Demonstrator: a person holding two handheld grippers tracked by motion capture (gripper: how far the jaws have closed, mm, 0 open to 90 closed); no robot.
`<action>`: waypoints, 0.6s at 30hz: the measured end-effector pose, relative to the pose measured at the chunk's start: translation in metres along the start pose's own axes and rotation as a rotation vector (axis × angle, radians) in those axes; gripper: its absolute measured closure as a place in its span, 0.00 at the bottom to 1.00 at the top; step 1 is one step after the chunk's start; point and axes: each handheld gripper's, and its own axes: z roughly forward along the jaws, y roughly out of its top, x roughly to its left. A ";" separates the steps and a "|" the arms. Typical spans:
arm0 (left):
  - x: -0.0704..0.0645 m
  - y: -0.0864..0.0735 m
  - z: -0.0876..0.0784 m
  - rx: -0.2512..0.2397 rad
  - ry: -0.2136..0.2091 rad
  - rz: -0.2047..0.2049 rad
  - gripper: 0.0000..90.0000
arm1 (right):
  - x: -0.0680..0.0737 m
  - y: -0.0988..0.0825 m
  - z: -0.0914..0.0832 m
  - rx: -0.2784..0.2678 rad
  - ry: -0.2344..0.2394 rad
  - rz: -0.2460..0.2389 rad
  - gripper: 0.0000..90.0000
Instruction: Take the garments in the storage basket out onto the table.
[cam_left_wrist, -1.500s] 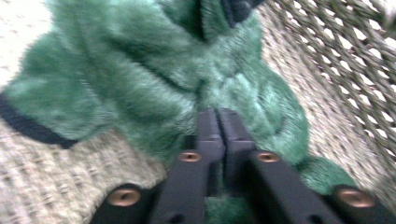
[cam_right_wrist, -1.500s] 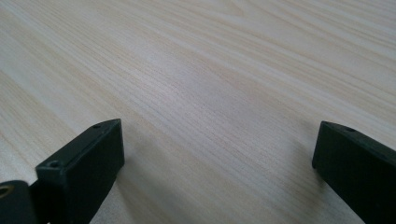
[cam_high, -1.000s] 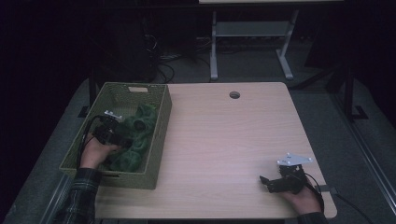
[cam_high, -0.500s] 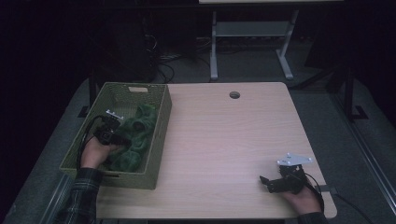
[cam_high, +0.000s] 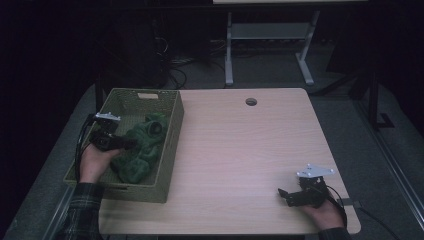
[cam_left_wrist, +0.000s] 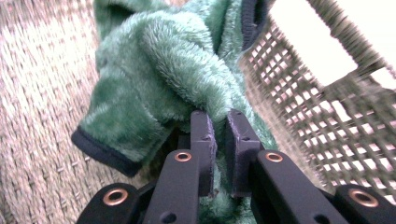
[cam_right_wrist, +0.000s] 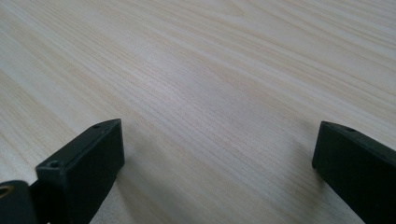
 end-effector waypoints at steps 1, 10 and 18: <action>-0.001 0.001 -0.001 -0.009 -0.003 -0.001 0.92 | 0.000 0.000 0.000 0.000 0.000 0.000 0.02; -0.011 0.010 -0.020 -0.113 -0.005 0.023 0.93 | 0.000 0.000 0.000 0.000 0.000 0.000 0.02; -0.024 0.020 -0.041 -0.208 0.002 0.043 0.93 | 0.000 0.000 0.000 0.000 0.000 0.000 0.02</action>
